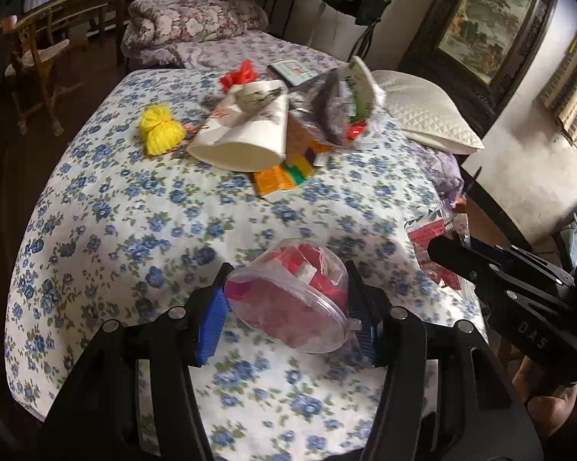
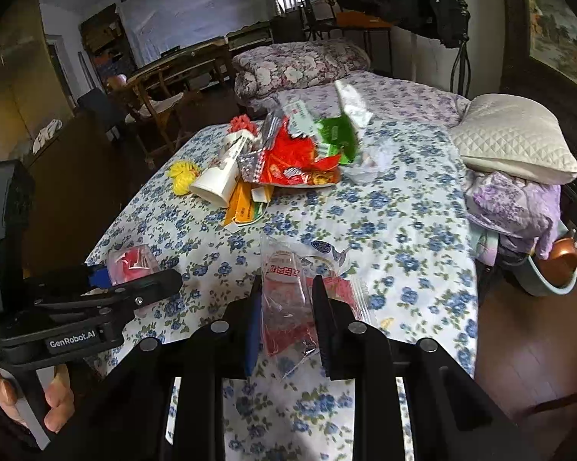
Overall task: Collect trash
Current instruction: 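Carry both held bags off the table toward the red wastebasket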
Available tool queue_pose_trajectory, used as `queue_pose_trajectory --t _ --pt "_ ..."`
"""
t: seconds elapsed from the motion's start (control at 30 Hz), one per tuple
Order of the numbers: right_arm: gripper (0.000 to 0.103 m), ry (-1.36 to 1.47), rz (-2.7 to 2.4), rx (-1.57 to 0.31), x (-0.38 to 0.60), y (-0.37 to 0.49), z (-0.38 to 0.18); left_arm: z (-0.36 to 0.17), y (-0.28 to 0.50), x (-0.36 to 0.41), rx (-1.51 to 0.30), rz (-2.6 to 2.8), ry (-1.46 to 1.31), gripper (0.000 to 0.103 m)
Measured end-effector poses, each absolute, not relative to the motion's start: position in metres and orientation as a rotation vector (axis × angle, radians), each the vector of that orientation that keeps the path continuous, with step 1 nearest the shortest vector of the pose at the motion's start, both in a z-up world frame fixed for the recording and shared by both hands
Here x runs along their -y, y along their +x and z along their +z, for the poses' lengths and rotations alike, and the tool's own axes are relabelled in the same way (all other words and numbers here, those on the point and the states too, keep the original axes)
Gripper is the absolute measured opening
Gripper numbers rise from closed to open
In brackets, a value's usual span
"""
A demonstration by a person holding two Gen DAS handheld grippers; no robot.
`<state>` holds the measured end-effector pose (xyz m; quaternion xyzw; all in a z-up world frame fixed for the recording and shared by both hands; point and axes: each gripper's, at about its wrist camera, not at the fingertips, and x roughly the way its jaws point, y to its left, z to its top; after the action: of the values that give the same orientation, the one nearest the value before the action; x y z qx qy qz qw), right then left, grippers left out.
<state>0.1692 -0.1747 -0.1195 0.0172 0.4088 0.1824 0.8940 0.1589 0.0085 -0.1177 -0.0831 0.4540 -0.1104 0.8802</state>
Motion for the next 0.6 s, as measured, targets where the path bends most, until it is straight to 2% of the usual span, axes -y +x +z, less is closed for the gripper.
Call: queue_pose_trajectory --t 0.27,0.6 --pt "0.025 0.088 0.288 -0.810 0.247 0.125 -0.103 -0.101 0.135 0.063 -0.946 -0.357 -0.087 0.056" --pt "0.025 0.130 0.086 -0.826 0.362 0.047 -0.119 -0.104 0.101 0.207 -0.972 -0.561 0.088 0.056"
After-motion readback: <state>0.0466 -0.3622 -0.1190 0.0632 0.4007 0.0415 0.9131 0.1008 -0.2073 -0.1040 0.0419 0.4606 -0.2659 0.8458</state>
